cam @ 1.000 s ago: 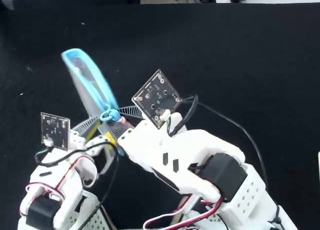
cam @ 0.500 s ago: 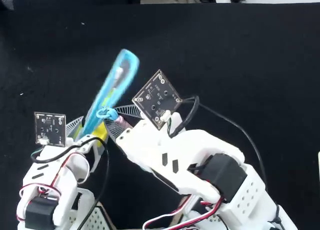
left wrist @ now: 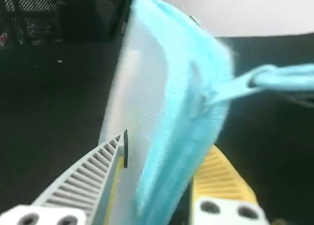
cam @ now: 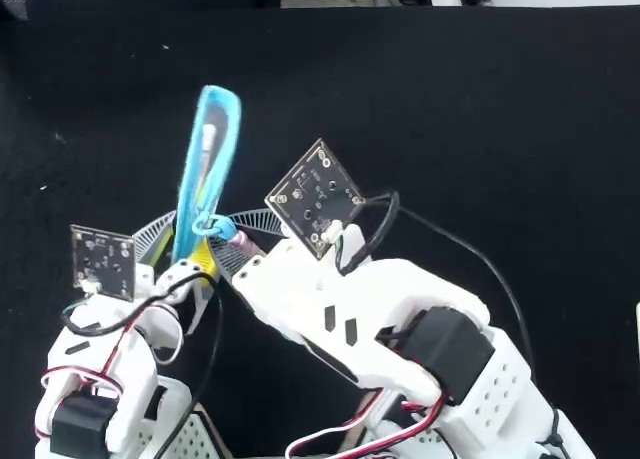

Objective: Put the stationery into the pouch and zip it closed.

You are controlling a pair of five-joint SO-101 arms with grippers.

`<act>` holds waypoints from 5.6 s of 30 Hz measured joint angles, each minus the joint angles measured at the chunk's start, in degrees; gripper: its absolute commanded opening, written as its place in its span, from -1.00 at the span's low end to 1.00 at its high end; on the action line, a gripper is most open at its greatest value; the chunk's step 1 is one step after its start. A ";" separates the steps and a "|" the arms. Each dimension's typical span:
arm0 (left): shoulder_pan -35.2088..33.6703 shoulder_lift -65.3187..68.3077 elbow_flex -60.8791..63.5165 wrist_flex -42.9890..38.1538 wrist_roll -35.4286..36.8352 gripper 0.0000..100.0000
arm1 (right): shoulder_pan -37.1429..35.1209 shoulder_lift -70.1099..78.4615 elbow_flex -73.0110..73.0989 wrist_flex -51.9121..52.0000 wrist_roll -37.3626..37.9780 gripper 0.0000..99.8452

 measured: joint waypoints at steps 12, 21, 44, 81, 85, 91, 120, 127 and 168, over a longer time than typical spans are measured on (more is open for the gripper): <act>0.53 -0.09 -0.18 2.37 -8.26 -0.94 | 4.40 0.09 0.09 -1.41 0.00 -0.98; 0.62 -0.09 -3.52 10.46 -17.67 -0.94 | 8.26 0.09 0.09 -2.02 0.00 -0.98; 0.62 -0.09 -4.84 12.75 -21.89 -0.94 | 16.00 0.00 9.41 -16.00 -5.98 -0.98; 0.44 -0.18 -5.01 13.71 -21.80 -0.94 | 3.52 -7.12 12.84 -8.00 6.42 -0.55; 0.44 -0.18 -5.01 13.71 -21.80 -0.94 | 0.26 -8.70 16.35 -10.46 6.42 -0.55; 0.44 -0.18 -5.01 13.71 -21.80 -0.94 | -1.41 -9.23 20.40 -14.15 6.42 -0.55; 0.44 -0.18 -5.10 13.98 -21.80 -0.94 | 2.81 -9.32 20.84 -19.78 12.75 -0.74; 0.44 -0.18 -5.10 13.98 -21.80 -0.94 | 3.08 -10.20 22.59 -19.78 13.45 -0.74; 0.44 -0.18 -5.10 13.98 -22.07 -0.94 | 5.27 -9.58 24.79 -25.32 17.85 -0.73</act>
